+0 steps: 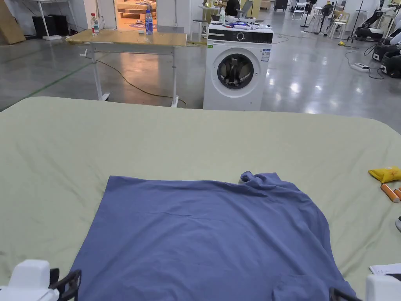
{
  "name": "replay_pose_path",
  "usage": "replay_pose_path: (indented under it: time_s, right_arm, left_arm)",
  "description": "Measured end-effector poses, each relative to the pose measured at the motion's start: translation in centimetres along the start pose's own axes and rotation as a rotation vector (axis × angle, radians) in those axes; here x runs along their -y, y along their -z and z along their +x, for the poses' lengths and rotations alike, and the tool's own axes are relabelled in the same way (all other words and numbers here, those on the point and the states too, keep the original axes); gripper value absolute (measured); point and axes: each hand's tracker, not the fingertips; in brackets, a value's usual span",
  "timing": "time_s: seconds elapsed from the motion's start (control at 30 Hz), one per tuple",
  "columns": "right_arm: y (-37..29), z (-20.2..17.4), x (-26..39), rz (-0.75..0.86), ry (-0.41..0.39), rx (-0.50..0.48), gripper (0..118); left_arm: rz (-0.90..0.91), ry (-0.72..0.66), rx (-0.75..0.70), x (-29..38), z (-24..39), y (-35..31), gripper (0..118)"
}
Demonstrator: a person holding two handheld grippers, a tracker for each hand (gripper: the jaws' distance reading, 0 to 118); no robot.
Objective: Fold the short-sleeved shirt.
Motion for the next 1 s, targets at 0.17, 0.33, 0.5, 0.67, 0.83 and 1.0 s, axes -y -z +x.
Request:
replay_pose_path:
  time_s: [0.17, 0.33, 0.5, 0.67, 0.83, 1.0]
  right_arm:
    - [-0.2, -2.4, -2.4, 0.192, 0.044, -0.042, 25]
    - [-0.8, -4.6, -3.4, 0.295, 0.058, -0.075, 1]
    - [-1.6, -6.1, -4.0, 0.354, 0.036, -0.077, 0]
    - [-1.9, -6.3, -4.0, 0.396, 0.025, -0.079, 0]
    - [-1.4, -6.5, -4.1, 0.396, -0.01, -0.084, 0]
    - [-0.4, -6.7, -3.8, 0.357, -0.021, -0.096, 0]
  left_arm:
    - [0.136, 0.024, 0.002, -2.1, 2.1, 0.6, 3]
    - [0.222, 0.052, 0.009, -2.9, 3.6, 0.6, 0]
    - [0.228, 0.047, 0.015, -3.3, 4.2, -0.2, 0]
    - [0.227, 0.042, -0.021, -2.6, 2.6, -1.6, 0]
    - [0.097, 0.034, -0.026, -2.1, 0.3, -3.4, 0]
    - [-0.12, 0.013, -0.001, -0.5, -2.2, -3.9, 0]
